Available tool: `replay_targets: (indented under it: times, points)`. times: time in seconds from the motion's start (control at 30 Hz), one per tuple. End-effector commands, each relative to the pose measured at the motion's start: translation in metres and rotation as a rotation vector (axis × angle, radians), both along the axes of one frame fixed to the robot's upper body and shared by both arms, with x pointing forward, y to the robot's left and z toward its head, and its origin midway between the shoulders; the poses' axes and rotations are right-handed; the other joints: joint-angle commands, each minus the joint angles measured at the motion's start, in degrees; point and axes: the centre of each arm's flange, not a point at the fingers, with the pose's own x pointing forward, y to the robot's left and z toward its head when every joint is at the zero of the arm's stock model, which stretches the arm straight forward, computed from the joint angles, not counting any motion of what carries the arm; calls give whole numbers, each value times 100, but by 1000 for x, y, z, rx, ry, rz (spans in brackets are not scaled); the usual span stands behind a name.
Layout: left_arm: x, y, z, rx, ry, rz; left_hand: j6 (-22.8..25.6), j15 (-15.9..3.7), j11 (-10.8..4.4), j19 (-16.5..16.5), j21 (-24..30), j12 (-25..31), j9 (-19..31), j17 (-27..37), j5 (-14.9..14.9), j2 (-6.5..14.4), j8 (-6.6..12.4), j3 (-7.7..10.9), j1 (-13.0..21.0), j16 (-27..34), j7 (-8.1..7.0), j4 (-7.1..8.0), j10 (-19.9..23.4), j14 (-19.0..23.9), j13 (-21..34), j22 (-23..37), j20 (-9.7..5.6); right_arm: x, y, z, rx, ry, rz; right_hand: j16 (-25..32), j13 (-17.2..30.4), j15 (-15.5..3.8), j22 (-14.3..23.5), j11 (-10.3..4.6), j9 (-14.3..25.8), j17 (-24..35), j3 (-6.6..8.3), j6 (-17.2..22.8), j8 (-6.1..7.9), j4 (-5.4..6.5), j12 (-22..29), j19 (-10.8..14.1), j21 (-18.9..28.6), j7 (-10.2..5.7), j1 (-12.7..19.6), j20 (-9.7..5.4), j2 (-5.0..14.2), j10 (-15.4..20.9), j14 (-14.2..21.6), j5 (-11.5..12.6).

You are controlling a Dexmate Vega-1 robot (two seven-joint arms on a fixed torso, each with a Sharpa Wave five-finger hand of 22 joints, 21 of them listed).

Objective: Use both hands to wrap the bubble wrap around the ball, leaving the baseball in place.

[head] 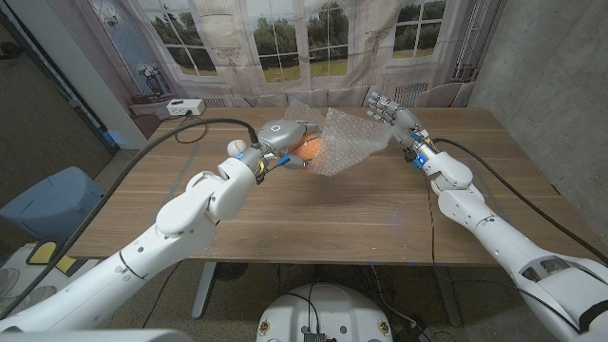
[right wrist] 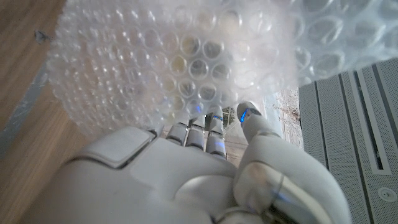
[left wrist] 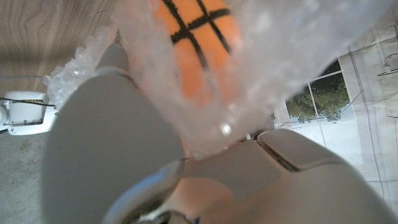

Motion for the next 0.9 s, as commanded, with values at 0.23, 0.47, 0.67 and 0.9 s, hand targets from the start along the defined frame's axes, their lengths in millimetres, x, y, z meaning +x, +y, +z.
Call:
replay_targets:
  times: [0.23, 0.47, 0.67, 0.9]
  points:
    - [4, 21, 37, -201, 3, -135, 1960, -2234, -778, 506, 124, 44, 39, 63, 30, 1455, 53, 41, 1361, -30, 953, 53, 1961, 3075, 584, 10, -1180, 14, -6, -1, -116, 95, 62, 265, 71, -176, 41, 406, 43, 138, -820, 533, 46, 674, 265, 187, 73, 246, -1425, 210, -696, 1284, 622, -364]
    - [13, 22, 43, -238, -26, -138, 1931, -2231, -802, 475, 177, 47, 47, 87, 36, 1456, 53, 47, 1351, -57, 954, 55, 1964, 3063, 622, 9, -1166, 27, -1, 1, -199, 166, 259, 480, 85, -116, 43, 518, 43, 77, -929, 923, 76, 678, 342, 861, 282, 446, -1615, 239, -720, 1851, 1607, -338]
    - [23, 24, 47, -306, -39, -150, 1919, -2230, -786, 449, 222, 35, 52, 107, 41, 1456, 57, 54, 1343, -78, 955, 57, 1952, 3058, 638, 6, -1158, 32, 8, 2, -203, 163, 405, 436, 82, -103, 44, 488, 44, 63, -801, 977, 51, 650, 261, 978, 295, 485, -1517, 242, -481, 1820, 1696, -321]
    - [46, 29, 48, -445, 33, -175, 1941, -2230, -787, 452, 282, 33, 54, 127, 54, 1442, 73, 63, 1342, -100, 980, 46, 1974, 3063, 652, -2, -1147, 30, 28, -5, -91, 78, 546, -32, 66, -245, 43, 285, 34, 49, -366, 1050, -9, 286, -151, 575, 59, 14, -858, 225, 68, 931, 756, -286]
